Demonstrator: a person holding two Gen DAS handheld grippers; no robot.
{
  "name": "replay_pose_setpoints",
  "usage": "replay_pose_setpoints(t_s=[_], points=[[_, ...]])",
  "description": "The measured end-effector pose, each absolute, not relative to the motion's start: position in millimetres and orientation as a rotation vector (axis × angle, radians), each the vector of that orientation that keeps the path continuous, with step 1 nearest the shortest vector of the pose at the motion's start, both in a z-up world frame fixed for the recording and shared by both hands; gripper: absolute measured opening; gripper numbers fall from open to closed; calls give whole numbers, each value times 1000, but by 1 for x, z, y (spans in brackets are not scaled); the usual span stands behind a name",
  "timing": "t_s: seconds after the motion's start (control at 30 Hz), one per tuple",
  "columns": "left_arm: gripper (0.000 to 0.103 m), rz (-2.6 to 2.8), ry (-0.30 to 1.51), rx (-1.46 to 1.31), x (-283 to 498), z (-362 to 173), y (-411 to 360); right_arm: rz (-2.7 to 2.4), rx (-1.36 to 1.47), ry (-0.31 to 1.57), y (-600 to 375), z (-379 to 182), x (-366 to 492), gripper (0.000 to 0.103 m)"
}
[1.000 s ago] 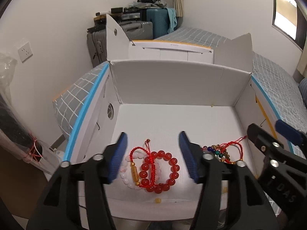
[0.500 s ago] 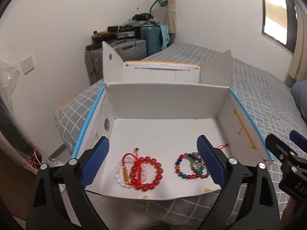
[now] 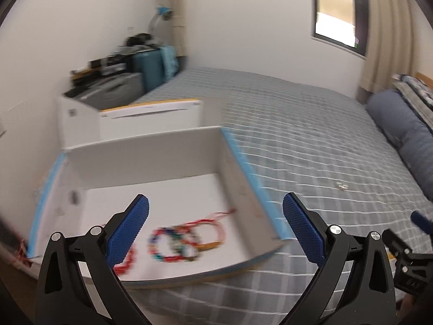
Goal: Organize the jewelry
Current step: 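Withdraw both tools from the box back over the bed, then grasp the pearl earrings with the left tool while the right tool grasps the yellow bead bracelet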
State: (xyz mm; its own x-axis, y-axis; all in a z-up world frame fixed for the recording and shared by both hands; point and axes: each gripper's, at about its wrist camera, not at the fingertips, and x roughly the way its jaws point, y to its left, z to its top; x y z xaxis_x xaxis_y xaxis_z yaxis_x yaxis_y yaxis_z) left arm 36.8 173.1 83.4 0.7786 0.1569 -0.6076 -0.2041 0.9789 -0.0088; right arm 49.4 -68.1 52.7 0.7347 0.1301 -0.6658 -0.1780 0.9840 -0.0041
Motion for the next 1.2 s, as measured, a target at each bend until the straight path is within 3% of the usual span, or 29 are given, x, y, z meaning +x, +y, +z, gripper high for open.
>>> replay_pose_setpoints(t_s=[0.67,1.07,1.2], points=[[97,-104,835,33,180,17,-23,-53,68,888,-219,-24,48,92],[97,-59,927,106,253,-52,-59,-79,44,960,-222,-71,58,91],[97,-39,902,128,264,-63,-69,-71,34,983,-222,-81,61,84]])
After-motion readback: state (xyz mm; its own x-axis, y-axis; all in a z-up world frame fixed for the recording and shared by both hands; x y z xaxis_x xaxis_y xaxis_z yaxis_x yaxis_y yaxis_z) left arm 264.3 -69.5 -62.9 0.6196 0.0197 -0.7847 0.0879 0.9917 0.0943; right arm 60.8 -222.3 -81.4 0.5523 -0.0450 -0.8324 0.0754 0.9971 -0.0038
